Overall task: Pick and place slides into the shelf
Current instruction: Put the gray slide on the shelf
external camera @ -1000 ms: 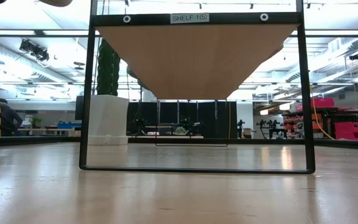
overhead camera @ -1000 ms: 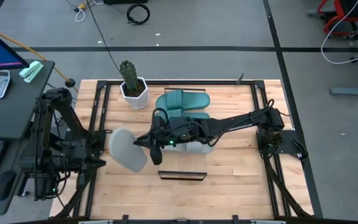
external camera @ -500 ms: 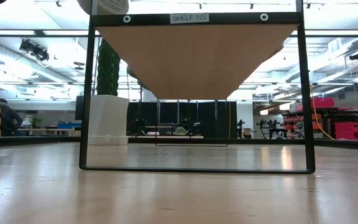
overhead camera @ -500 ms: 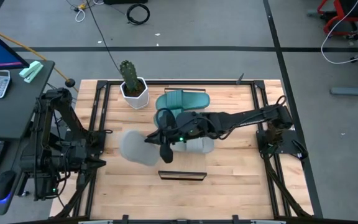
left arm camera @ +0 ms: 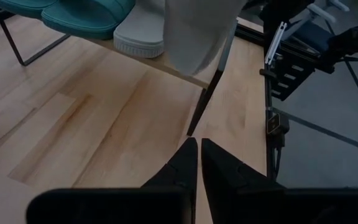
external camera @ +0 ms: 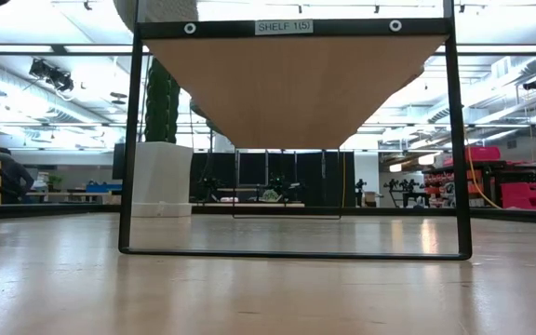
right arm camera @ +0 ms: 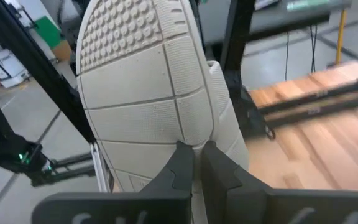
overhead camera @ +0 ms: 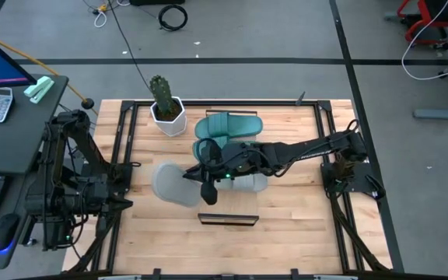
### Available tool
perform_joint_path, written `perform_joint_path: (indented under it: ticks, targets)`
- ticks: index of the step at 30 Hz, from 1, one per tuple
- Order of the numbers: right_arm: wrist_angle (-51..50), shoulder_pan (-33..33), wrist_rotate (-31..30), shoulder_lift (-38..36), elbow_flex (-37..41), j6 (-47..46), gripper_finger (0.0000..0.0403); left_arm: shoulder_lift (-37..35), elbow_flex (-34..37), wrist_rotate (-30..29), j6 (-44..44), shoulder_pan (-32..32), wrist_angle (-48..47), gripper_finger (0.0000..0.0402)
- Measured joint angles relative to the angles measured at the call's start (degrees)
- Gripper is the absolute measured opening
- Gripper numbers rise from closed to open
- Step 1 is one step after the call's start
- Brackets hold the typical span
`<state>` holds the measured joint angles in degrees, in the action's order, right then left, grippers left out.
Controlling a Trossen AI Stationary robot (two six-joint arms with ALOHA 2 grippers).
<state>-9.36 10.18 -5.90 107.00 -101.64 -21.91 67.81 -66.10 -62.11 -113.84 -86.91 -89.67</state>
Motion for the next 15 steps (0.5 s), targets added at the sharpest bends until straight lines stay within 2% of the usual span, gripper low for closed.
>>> perform_joint_path:
  ticks: [8,15]
  targets:
    - [13.1,1.9,-0.6,-1.4,8.8,-3.9,0.0014,0.0,0.0,0.0,-0.2,0.0,0.0,0.0022]
    - [11.6,3.3,-5.6,-3.3,9.3,-0.7,0.0014,0.0,0.0,0.0,-1.0,0.0,0.0,0.0021]
